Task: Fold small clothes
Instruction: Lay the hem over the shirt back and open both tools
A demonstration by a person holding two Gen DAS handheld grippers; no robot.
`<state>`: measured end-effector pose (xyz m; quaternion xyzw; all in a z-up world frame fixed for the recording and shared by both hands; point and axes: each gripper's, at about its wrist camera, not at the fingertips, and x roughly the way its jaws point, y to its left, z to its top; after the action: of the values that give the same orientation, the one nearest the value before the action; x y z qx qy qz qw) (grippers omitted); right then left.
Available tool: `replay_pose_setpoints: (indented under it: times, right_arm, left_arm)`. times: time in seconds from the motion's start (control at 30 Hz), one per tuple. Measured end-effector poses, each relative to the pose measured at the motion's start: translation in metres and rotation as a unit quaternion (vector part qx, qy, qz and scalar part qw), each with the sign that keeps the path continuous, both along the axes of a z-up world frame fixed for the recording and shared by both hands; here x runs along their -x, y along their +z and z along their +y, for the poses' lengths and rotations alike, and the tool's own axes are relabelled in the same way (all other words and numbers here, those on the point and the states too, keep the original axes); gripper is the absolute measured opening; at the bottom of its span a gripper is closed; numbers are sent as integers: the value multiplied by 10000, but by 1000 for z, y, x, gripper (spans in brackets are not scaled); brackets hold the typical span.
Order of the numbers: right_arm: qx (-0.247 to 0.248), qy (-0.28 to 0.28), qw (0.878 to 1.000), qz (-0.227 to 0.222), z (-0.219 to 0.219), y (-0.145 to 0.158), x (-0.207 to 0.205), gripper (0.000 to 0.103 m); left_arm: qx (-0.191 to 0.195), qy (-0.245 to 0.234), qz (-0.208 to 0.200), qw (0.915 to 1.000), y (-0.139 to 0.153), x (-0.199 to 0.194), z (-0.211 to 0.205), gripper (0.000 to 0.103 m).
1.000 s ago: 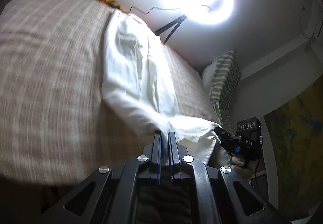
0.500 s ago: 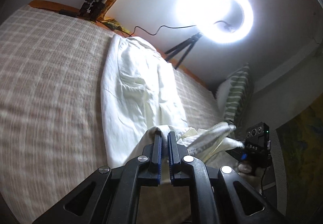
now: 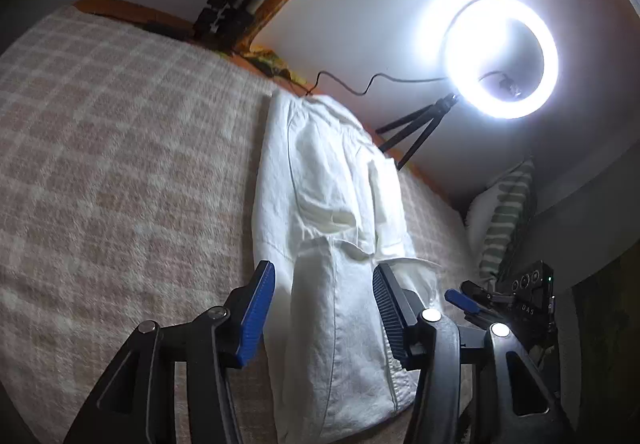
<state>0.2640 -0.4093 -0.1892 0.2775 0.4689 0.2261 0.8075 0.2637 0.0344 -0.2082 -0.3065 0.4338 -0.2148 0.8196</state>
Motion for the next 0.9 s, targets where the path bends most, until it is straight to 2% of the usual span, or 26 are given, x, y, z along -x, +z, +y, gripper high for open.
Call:
replay_pose_setpoints:
  times: [0.07,0.17,0.3,0.37,0.4,0.43,0.47,0.53,0.6,0.73,0.9]
  right_arm:
    - [116,51,9999,-106,-2,3,6,45]
    - [612,155,9978,-191,1,-1,19,45]
    - [1215,410,9915,-199,19,-17,28,45]
    - [1391,404,9894,-110,26,-25,25,44]
    - [1397,403,9893,-112,27,-27,24,40]
    - [1396,429,9892,-128,30,-29,23,29]
    - [1500,437,9876,-166,32,-29,22,18]
    - [2071,380,9773,-218,40,-32,19,16]
    - [2365,456,9703,-230,46,-33,18,16]
    - [2672,552,9597,-678,50,-14,25,18]
    - [2481,572,9633,-855,39,6,14,19]
  left_arm:
    - [-105,-61,-79,9999,1,6,2,50]
    - [-236,-259,-19,9994,-9,19,-1,49]
    - [-665,-605,-3,9960,-21,29,-22,47]
    - [-690,-662,116,9954,-29,26,-30,36]
    - [-687,-655,159,9954,-32,25,-33,33]
    - [-715,-631,164,9953,-33,23,-35,29]
    - [-912,-567,131,9941,-34,21,-38,27]
    - [-1340,-462,136,9898,-37,17,-45,29]
    - [-1579,-447,130,9864,-40,16,-49,35]
    - [-2044,-475,-267,9774,-23,22,-55,36]
    - [-2045,-346,-521,9769,8,12,-43,37]
